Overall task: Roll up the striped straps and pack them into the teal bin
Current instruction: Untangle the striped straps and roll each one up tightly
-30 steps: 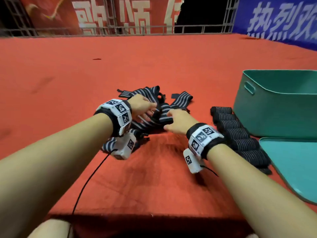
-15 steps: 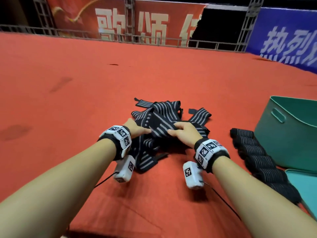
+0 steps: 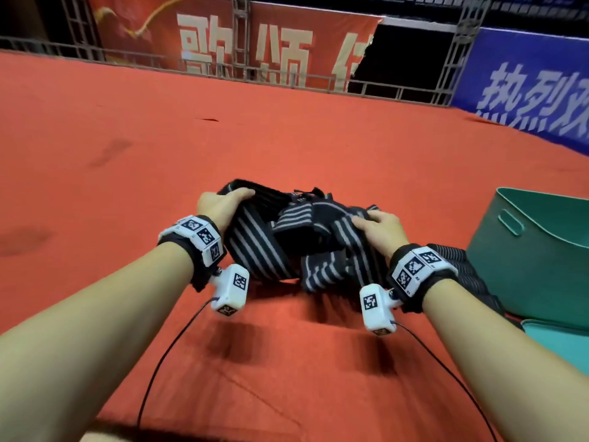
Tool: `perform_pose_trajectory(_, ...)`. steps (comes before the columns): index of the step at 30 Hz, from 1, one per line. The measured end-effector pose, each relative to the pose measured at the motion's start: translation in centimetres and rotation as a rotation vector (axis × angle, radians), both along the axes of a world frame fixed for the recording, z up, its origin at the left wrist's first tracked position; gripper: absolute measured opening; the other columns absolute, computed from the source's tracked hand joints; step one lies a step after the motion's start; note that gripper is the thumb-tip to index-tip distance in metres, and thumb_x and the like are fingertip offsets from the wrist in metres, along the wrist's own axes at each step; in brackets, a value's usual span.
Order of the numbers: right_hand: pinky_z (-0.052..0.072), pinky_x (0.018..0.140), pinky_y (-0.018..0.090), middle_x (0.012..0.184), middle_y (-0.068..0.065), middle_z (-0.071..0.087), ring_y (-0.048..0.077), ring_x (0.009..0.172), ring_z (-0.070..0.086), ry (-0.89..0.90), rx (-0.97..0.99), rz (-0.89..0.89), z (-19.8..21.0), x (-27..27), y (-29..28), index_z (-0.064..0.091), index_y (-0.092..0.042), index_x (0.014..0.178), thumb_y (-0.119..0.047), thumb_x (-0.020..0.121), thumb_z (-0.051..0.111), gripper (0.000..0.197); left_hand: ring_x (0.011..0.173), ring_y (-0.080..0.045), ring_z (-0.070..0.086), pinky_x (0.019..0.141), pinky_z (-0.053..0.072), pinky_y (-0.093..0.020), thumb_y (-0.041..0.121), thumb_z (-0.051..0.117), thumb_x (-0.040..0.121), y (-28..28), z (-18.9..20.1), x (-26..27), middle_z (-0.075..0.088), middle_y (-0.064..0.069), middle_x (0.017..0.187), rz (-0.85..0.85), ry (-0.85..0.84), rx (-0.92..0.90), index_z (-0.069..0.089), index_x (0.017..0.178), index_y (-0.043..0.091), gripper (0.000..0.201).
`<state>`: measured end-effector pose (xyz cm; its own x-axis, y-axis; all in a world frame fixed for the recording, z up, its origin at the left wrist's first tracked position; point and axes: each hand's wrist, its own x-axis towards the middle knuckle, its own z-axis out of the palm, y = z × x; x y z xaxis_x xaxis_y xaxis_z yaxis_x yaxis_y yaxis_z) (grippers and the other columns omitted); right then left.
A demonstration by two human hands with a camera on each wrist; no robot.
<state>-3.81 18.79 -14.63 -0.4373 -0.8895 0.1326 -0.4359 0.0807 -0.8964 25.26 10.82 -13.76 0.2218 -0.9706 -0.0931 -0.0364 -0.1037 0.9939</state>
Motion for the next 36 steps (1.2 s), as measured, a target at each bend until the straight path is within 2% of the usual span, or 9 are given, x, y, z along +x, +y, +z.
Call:
perform_pose_trajectory(3,0.052,0.084,0.033,0.093,0.019,0.071,0.028,0.089,0.068,0.23,0.385,0.221,-1.0,0.8,0.1,0.072,0.002,0.1,-0.026,0.087,0.08,0.032,0.076,-0.024,0.075,0.07,0.059,-0.033,0.03,0.086,0.061,0.9,2.1,-1.0,0.078,-0.009,0.088,-0.127,0.112,-0.109,0.078,0.093,0.003,0.043)
perform_pose_trajectory(7,0.045,0.062,0.02,0.083,0.0,0.065,0.012,0.073,0.057,0.242,0.426,0.228,-1.8,2.1,0.1,0.067,-0.012,0.091,-0.031,0.085,0.083,0.025,0.082,-0.027,0.073,0.074,0.059,-0.037,0.029,0.084,0.051,2.0,1.6,-2.7,0.075,-0.016,0.098,-0.266,0.083,-0.11,0.064,0.11,-0.002,0.069)
perform_pose_trajectory(11,0.052,0.098,0.036,0.113,0.0,0.068,0.02,0.104,0.066,0.372,0.18,0.115,-2.1,3.1,0.1,0.064,-0.018,0.116,-0.042,0.079,0.083,0.048,0.095,-0.021,0.066,0.081,0.054,-0.035,0.024,0.087,0.062,3.1,-1.0,-3.4,0.065,-0.006,0.107,-0.52,-0.404,0.027,0.046,0.121,0.012,0.073)
perform_pose_trajectory(17,0.04,0.112,0.036,0.144,0.007,0.051,0.024,0.134,0.05,0.362,0.051,0.192,-1.1,4.6,-2.1,0.043,-0.016,0.146,-0.036,0.086,0.076,0.071,0.108,-0.027,0.058,0.092,0.055,-0.043,0.03,0.091,0.054,3.8,-1.8,-3.5,0.05,-0.004,0.114,-0.587,-0.497,-0.05,0.053,0.114,0.011,0.074)
perform_pose_trajectory(19,0.044,0.107,0.037,0.14,0.006,0.057,0.027,0.132,0.054,0.336,0.095,0.208,-1.2,5.0,-4.1,0.039,-0.018,0.145,-0.038,0.085,0.076,0.073,0.109,-0.029,0.063,0.095,0.055,-0.047,0.027,0.089,0.054,3.9,-1.4,-3.4,0.059,-0.003,0.112,-0.651,-0.428,-0.107,0.059,0.111,0.013,0.066)
perform_pose_trajectory(24,0.044,0.107,0.035,0.155,0.006,0.049,0.03,0.136,0.052,0.447,0.293,0.29,-1.6,5.8,-7.7,0.021,-0.027,0.162,-0.041,0.09,0.071,0.088,0.087,-0.015,0.071,0.076,0.053,-0.025,0.02,0.085,0.063,2.5,-1.5,-2.6,0.074,0.0,0.096,-0.496,-0.102,-0.162,0.064,0.106,0.014,0.049)
perform_pose_trajectory(28,0.049,0.096,0.03,0.132,0.005,0.067,0.028,0.119,0.063,0.445,0.275,0.145,-2.5,3.7,-8.6,0.063,-0.026,0.133,-0.011,0.086,0.071,0.05,0.091,-0.018,0.071,0.078,0.055,-0.029,0.029,0.085,0.071,-0.5,-2.1,-1.0,0.076,-0.006,0.101,-0.052,0.085,-0.21,0.071,0.11,0.008,0.046)
perform_pose_trajectory(31,0.048,0.09,0.029,0.109,0.005,0.071,0.029,0.11,0.063,0.255,0.237,-0.073,-3.1,1.1,-7.8,0.068,-0.023,0.101,-0.011,0.082,0.07,0.023,0.091,-0.019,0.071,0.077,0.056,-0.032,0.044,0.082,0.057,-2.2,-1.8,0.6,0.076,-0.006,0.102,0.148,0.122,-0.206,0.072,0.11,0.01,0.064)
perform_pose_trajectory(36,0.053,0.082,0.034,0.097,0.004,0.067,0.027,0.095,0.066,0.021,0.169,-0.113,-3.1,-0.5,-6.7,0.056,-0.022,0.08,-0.021,0.081,0.079,0.023,0.102,-0.015,0.07,0.088,0.055,-0.033,0.053,0.092,0.051,-0.8,-2.4,-0.9,0.072,-0.003,0.112,-0.246,-0.104,-0.228,0.06,0.116,0.014,0.082)
